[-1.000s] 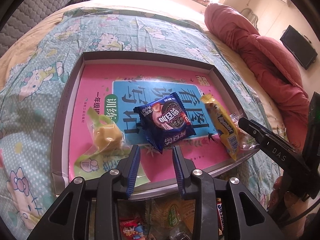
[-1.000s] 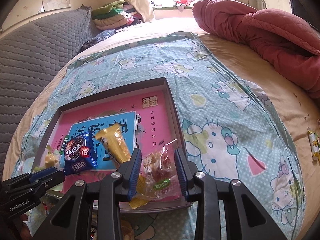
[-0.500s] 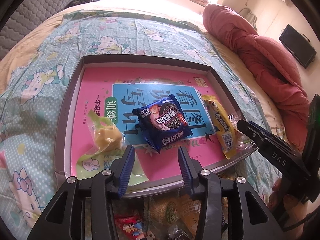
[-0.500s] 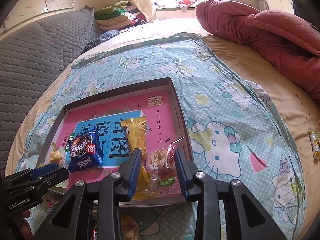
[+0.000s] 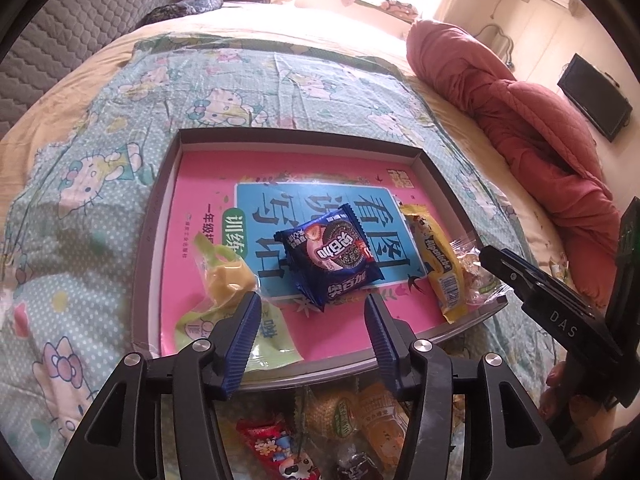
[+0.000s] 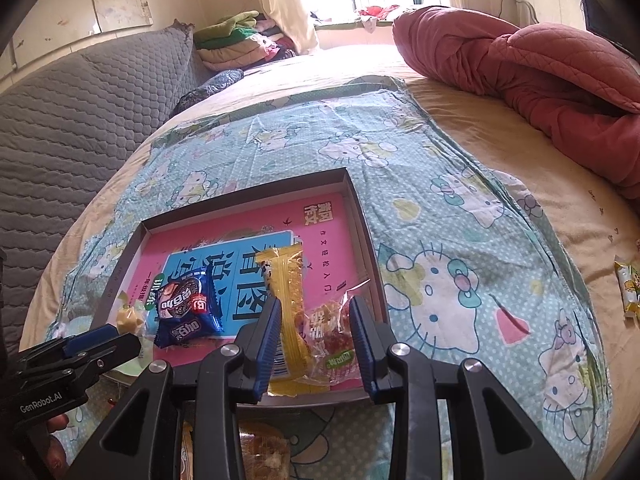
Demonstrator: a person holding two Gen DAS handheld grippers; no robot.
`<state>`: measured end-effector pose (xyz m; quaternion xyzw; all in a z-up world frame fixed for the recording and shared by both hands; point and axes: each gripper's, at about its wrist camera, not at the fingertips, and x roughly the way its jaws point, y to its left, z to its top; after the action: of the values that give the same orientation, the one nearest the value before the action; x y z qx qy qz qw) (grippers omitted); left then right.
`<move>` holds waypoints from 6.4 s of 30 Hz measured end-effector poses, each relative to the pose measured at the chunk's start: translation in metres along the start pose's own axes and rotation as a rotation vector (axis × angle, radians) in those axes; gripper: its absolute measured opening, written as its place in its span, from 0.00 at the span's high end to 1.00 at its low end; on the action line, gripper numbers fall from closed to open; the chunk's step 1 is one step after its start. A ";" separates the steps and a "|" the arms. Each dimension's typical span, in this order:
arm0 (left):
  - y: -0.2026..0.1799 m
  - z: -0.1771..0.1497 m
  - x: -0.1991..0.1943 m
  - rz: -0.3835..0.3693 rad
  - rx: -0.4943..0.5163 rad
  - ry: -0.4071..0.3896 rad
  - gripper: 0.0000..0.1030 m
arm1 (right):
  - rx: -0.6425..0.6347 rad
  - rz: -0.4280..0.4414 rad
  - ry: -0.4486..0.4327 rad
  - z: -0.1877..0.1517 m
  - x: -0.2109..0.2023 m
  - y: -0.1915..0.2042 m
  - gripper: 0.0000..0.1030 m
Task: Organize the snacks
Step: 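Open both grippers to drop the packets inside the tray, then move left gripper toward red cartoon candy packet while right gripper approaches round pastry bag, then close left gripper on red candy packet while right gripper grasps round pastry bag, then lift both held snacks and carry them over the tray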
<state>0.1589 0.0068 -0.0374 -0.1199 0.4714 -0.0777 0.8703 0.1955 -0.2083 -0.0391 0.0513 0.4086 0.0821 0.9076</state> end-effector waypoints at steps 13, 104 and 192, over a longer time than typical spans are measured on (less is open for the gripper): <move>0.019 0.006 -0.037 0.018 -0.032 -0.074 0.38 | -0.021 0.056 -0.041 0.003 -0.027 0.008 0.61; 0.020 -0.093 -0.027 0.080 -0.103 0.151 0.27 | -0.063 0.194 0.148 -0.071 -0.034 0.023 0.32; 0.038 -0.095 -0.061 0.116 -0.092 0.033 0.82 | -0.003 0.242 0.108 -0.066 -0.034 0.009 0.54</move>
<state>0.0467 0.0456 -0.0489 -0.1311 0.4950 -0.0074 0.8589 0.1223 -0.2045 -0.0565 0.0942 0.4477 0.1944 0.8677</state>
